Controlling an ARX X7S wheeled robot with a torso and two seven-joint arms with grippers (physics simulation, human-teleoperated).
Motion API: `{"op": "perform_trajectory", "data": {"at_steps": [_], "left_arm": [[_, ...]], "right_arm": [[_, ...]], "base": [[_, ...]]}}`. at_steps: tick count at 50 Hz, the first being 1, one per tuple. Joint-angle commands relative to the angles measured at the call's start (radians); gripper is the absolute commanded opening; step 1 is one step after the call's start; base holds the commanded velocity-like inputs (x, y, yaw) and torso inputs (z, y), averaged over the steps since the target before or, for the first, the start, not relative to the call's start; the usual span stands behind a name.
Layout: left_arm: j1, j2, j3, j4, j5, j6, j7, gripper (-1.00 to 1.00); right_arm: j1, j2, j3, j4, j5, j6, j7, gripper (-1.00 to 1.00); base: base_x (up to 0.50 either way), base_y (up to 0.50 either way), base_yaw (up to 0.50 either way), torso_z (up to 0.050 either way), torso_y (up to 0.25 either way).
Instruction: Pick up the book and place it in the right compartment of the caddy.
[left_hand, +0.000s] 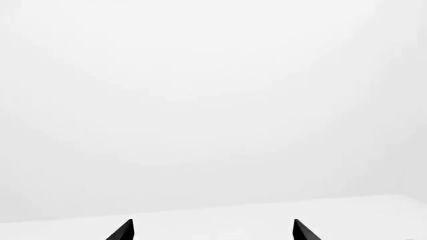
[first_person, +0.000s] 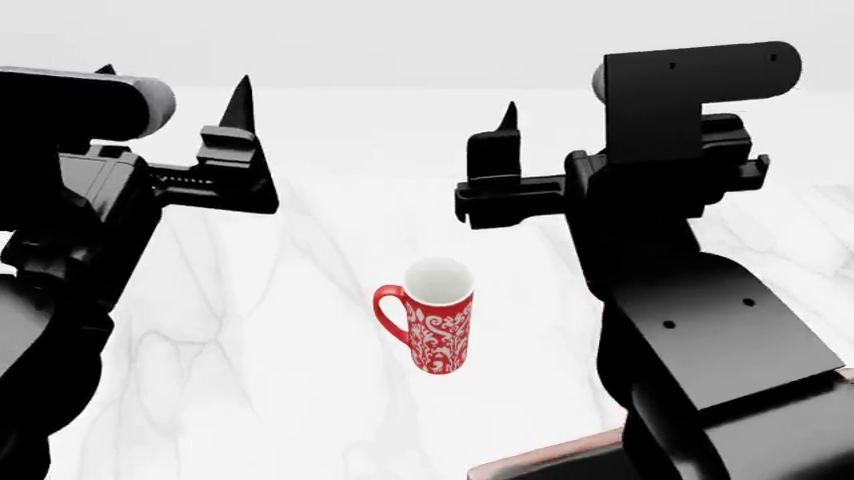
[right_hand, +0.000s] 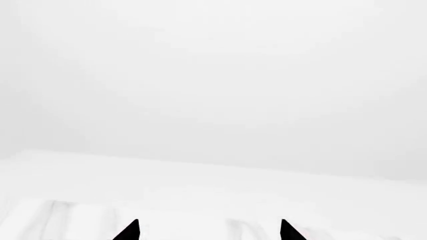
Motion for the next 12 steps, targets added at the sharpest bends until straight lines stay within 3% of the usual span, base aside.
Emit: {"op": "perform_trajectory", "data": {"at_steps": [1,12], "left_arm": [[-0.044,0.016,0.059,-0.039,-0.006,0.013,0.007,1.0],[-0.05,0.011,0.072,-0.042,-0.015,0.018,0.0,1.0]], "right_arm": [[0.029,-0.027,-0.053,0.024,-0.015,-0.016,-0.011,1.0],[0.03,-0.03,-0.06,0.048,-0.016,-0.031,-0.019,1.0]], "base": [[0.0,0.0,0.0,0.0,0.0],[0.0,0.0,0.0,0.0,0.0]]}}
